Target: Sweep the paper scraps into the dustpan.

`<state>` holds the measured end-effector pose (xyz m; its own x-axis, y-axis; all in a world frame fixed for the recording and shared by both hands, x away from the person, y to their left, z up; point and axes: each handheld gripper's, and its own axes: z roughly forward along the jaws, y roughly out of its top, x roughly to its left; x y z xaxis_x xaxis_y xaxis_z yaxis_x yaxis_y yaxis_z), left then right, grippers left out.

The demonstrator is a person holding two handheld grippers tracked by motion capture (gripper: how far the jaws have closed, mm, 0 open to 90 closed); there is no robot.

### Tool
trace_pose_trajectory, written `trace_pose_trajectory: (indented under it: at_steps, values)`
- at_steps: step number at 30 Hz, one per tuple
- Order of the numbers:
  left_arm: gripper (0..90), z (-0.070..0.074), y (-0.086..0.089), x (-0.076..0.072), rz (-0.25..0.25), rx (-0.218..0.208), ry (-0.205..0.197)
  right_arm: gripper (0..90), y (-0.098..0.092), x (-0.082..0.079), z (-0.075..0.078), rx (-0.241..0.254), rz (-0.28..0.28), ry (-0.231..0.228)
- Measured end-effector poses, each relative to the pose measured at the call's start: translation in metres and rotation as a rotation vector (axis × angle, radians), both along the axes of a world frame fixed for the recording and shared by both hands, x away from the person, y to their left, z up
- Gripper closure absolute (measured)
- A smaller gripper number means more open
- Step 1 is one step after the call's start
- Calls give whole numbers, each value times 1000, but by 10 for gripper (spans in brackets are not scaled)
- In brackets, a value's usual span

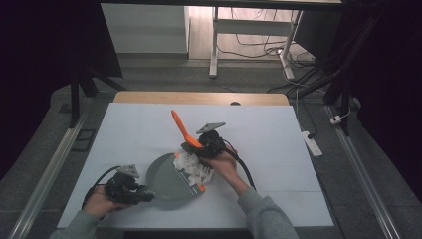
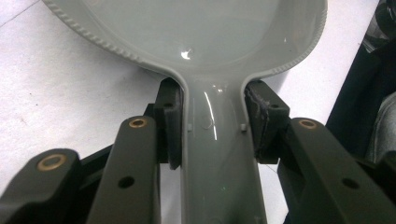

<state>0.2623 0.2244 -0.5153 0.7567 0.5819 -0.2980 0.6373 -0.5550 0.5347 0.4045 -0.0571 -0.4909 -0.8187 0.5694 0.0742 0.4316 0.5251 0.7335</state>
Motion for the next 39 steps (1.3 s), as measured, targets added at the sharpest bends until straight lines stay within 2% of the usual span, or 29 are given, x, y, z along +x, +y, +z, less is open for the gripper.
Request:
trace_pose_trajectory:
  at_steps: [14,18,21,24,26,27,32,39]
  values:
    - [611,0,0,0,1,-2,1,694,26,-26,7,31,118,-1]
    - [610,0,0,0,2,-2,1,695,29,-34,16,53,147,-25]
    - [610,0,0,0,2,-1,0,694,25,-35,25,75,147,-55]
    - [610,0,0,0,2,0,0,695,16,-31,33,92,119,-82]
    - [610,0,0,0,2,0,0,694,3,-25,37,99,78,-96]
    - [610,0,0,0,2,1,0,694,3,-25,37,99,78,-96]
    - [611,0,-1,0,2,1,-1,694,-20,-9,39,101,-6,-99]
    - [610,0,-1,0,1,0,-3,694,-45,17,31,58,-131,-90]
